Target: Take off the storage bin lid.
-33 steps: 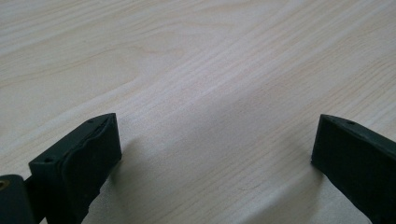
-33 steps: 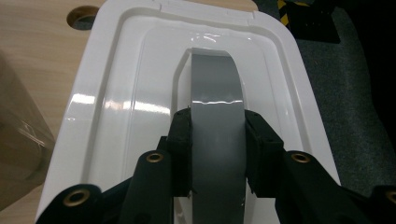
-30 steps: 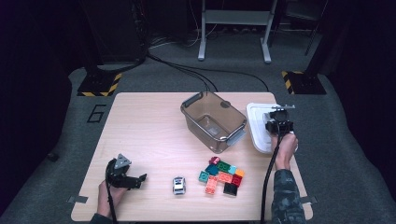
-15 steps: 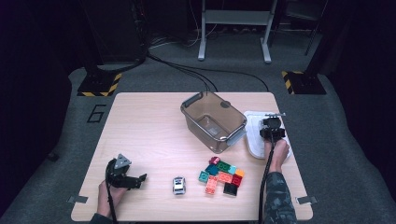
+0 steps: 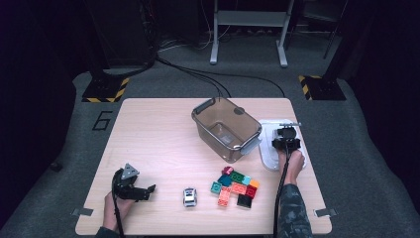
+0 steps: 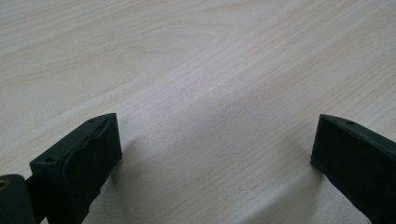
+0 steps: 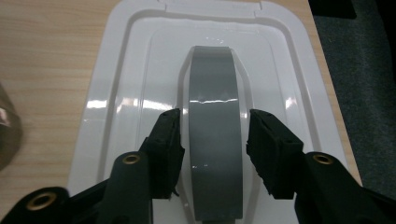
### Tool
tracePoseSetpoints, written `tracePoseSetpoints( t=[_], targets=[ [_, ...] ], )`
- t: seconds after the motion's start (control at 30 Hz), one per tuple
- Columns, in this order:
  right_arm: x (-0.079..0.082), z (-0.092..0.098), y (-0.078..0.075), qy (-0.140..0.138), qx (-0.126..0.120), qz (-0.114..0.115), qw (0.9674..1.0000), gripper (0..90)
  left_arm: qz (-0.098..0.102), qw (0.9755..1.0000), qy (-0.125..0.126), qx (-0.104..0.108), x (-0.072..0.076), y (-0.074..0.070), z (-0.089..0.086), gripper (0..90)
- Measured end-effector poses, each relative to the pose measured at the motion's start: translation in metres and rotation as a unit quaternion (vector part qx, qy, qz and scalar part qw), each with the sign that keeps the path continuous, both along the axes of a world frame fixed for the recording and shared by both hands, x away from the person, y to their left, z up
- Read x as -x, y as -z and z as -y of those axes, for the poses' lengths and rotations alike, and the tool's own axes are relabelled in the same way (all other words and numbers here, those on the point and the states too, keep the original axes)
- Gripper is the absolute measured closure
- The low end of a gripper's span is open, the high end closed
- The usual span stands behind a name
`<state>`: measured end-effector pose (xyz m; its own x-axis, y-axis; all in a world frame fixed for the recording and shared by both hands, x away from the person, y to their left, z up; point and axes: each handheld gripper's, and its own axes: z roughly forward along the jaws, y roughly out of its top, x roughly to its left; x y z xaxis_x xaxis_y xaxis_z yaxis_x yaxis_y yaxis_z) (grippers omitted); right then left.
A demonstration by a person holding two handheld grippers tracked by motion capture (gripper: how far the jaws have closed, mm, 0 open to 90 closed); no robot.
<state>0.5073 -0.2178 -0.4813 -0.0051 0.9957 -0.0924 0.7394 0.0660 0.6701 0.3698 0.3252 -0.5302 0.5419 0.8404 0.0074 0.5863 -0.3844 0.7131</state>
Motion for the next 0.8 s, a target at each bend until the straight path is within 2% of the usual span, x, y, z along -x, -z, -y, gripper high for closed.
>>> tracePoseSetpoints(
  t=[0.03, 0.1, 0.2, 0.27, 0.33, 0.4, 0.43, 0.5, 0.53, 0.7, 0.77, 0.8],
  targets=[
    [0.002, 0.001, -0.002, -0.002, -0.002, 0.004, 1.0000, 45.9, -0.001, 1.0000, 0.001, 0.000, 0.000, 0.000, 0.000, 1.5],
    [0.008, 0.002, -0.007, -0.009, -0.007, 0.011, 0.9999, 42.4, -0.002, 1.0000, 0.002, -0.003, 0.000, 0.000, 0.000, 1.5],
    [0.020, 0.005, -0.016, -0.019, -0.027, 0.030, 0.9990, 35.6, -0.001, 1.0000, 0.002, -0.003, 0.000, 0.000, 0.000, 1.6],
    [0.029, 0.006, -0.021, -0.030, -0.024, 0.038, 0.9985, 31.1, -0.001, 1.0000, 0.002, -0.002, 0.000, 0.000, 0.000, 1.6],
    [0.038, 0.007, -0.024, -0.038, -0.032, 0.042, 0.9979, 27.0, -0.002, 1.0000, 0.002, -0.002, 0.000, 0.000, 0.000, 1.6],
    [0.042, 0.007, -0.025, -0.041, -0.032, 0.045, 0.9976, 25.2, 0.000, 1.0000, 0.001, -0.001, 0.000, 0.000, 0.000, 1.6],
    [0.052, 0.010, -0.026, -0.054, -0.037, 0.050, 0.9966, 21.7, -0.001, 1.0000, 0.002, -0.002, 0.000, 0.000, 0.000, 1.6],
    [0.056, 0.011, -0.026, -0.057, -0.038, 0.053, 0.9962, 20.3, 0.001, 1.0000, -0.002, 0.003, 0.000, 0.000, 0.000, 1.6],
    [0.066, 0.012, -0.026, -0.065, -0.044, 0.058, 0.9953, 17.4, 0.001, 1.0000, -0.001, 0.001, 0.000, 0.000, 0.000, 1.6],
    [0.091, 0.014, -0.024, -0.077, -0.049, 0.066, 0.9937, 12.6, 0.001, 1.0000, -0.002, 0.002, 0.000, 0.000, 0.000, 1.6],
    [0.094, 0.014, -0.024, -0.078, -0.051, 0.068, 0.9933, 11.0, 0.001, 1.0000, -0.001, 0.002, 0.000, 0.000, 0.000, 1.6],
    [0.104, 0.015, -0.022, -0.086, -0.052, 0.067, 0.9927, 8.0, 0.001, 1.0000, -0.002, 0.002, 0.000, 0.000, 0.000, 1.5]
  ],
)
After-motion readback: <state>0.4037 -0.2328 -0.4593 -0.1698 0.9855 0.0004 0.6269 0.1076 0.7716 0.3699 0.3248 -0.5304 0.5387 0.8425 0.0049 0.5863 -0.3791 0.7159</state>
